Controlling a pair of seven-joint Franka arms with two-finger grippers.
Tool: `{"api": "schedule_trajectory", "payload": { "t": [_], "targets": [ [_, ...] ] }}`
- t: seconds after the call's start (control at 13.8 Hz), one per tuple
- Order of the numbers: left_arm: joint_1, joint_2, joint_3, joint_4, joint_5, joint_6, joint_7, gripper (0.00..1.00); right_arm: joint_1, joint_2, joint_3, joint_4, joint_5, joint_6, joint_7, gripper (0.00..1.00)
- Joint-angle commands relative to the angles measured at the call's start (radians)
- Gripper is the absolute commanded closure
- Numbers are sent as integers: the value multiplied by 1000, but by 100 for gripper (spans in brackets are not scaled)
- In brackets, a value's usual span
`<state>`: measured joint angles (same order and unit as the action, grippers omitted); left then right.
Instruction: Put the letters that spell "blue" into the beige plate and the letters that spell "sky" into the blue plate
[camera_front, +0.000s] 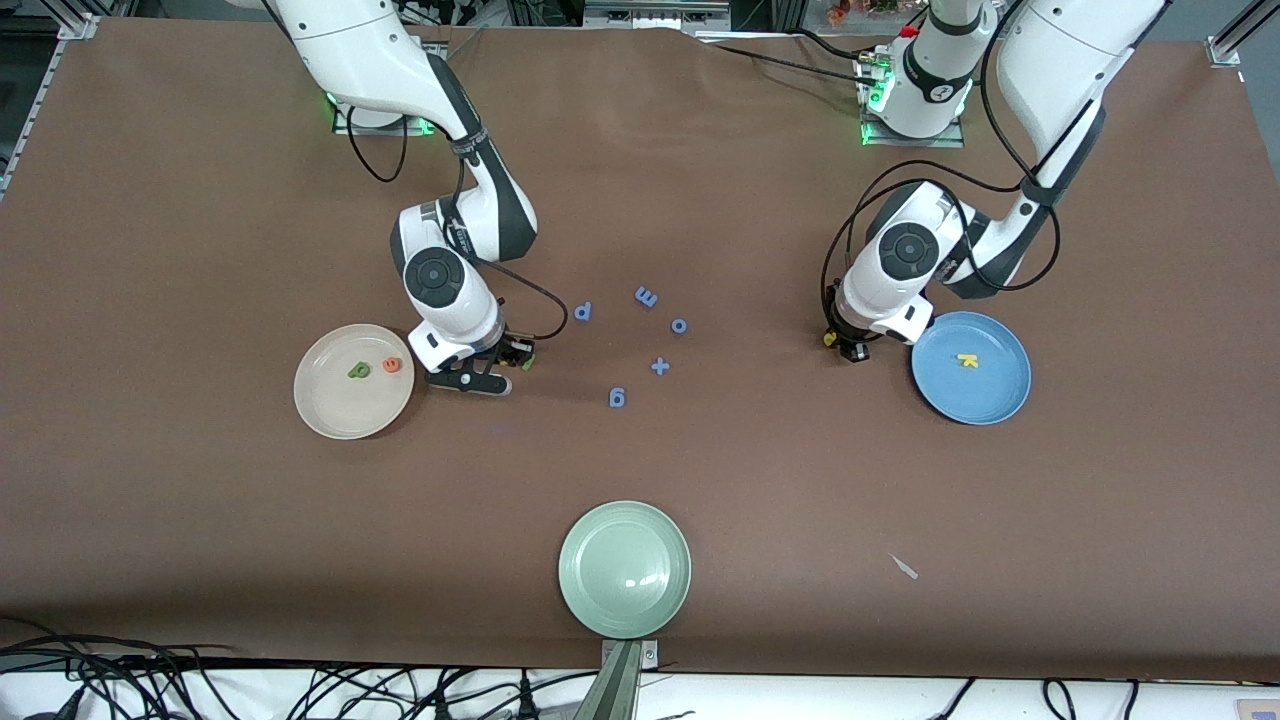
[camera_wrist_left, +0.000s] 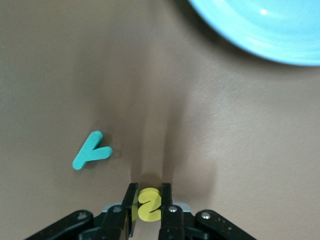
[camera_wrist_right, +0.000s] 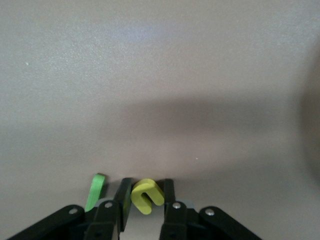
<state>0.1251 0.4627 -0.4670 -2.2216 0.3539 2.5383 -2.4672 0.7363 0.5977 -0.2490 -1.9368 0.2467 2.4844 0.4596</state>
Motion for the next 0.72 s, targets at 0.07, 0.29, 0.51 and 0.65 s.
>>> {"api": "schedule_trajectory", "payload": {
  "t": [0.07, 0.29, 0.51, 0.65],
  "targets": [
    [85, -53, -2, 34, 37, -64, 78, 94, -2, -44, -88, 39, 19, -152, -138, 87],
    [183, -59, -4, 53, 33, -64, 238, 94, -2, -53, -232, 113, 17, -355, -375, 86],
    [264, -56, -4, 53, 31, -64, 385, 93, -2, -52, -341, 93, 20, -363, -608, 85],
    [280, -44, -2, 48, 36, -64, 401, 93, -11, -53, -349, 52, 29, -323, -625, 79]
  ]
}}
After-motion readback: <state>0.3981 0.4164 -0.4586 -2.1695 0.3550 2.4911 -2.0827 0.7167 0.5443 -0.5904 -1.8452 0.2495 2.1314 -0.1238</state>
